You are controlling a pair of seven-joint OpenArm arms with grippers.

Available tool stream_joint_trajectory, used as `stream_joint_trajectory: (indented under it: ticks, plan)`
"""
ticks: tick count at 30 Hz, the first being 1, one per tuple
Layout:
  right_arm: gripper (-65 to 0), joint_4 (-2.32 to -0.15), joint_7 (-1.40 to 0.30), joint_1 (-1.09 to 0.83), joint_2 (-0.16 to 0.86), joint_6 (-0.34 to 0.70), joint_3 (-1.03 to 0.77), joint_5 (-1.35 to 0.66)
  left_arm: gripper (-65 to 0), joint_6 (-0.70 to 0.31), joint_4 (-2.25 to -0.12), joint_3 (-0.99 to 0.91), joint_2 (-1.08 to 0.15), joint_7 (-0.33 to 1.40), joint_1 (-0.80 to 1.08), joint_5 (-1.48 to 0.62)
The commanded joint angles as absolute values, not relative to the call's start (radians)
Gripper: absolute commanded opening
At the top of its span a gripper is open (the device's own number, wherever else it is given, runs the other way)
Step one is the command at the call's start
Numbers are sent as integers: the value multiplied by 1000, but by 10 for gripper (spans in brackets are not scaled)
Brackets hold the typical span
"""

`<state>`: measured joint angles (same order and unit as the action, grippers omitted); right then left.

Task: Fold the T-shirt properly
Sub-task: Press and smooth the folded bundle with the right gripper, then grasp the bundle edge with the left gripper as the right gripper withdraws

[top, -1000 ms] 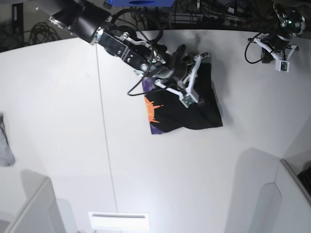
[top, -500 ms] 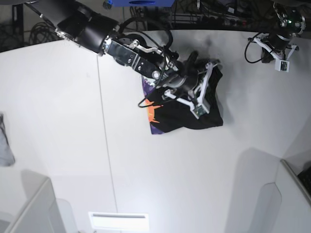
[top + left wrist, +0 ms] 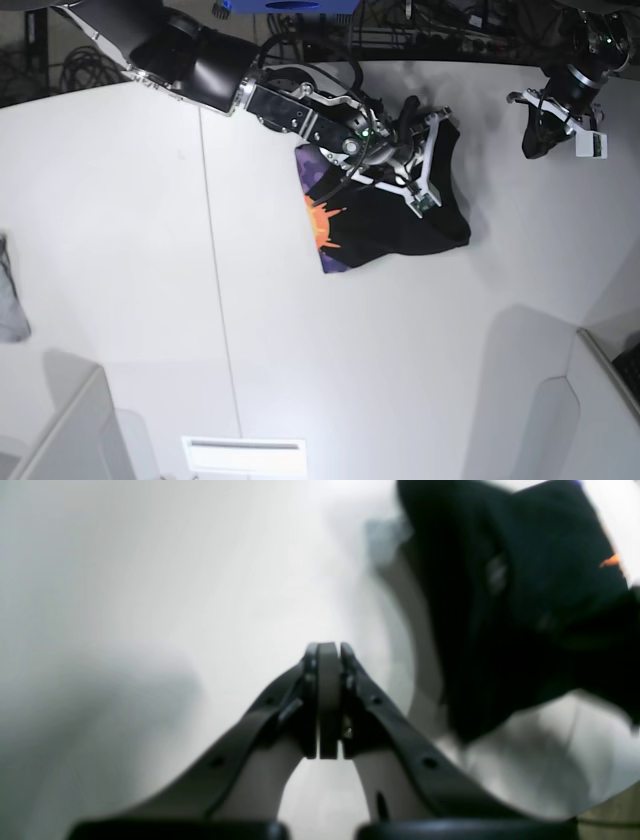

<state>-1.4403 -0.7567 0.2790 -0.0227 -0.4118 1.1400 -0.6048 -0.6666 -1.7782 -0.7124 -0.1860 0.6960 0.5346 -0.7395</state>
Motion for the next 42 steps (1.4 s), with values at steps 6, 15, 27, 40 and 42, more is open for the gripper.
stream_joint_trajectory:
  ticks: [6, 15, 27, 40, 42]
  plan:
    - [-650, -1592, -748, 294, 2, -415, 1090, -604, -650, -673, -1794, -719, -199, 674, 535, -825]
    - [-650, -1814, -750, 193, 143, -415, 869, -611, -48, -673, -1787, -708, -196, 674, 516, -1006]
    - [-650, -1910, -750, 101, 239, -410, 743, -611, 0, -430, -1638, -438, -196, 674, 340, -992]
    - [-650, -1972, -742, 53, 295, -407, 685, -610, -257, -314, -1494, -254, -211, 673, 278, -951]
    - [-650, -1972, -740, 53, 295, -409, 685, -608, -402, -314, -1497, -225, -214, 673, 278, -911]
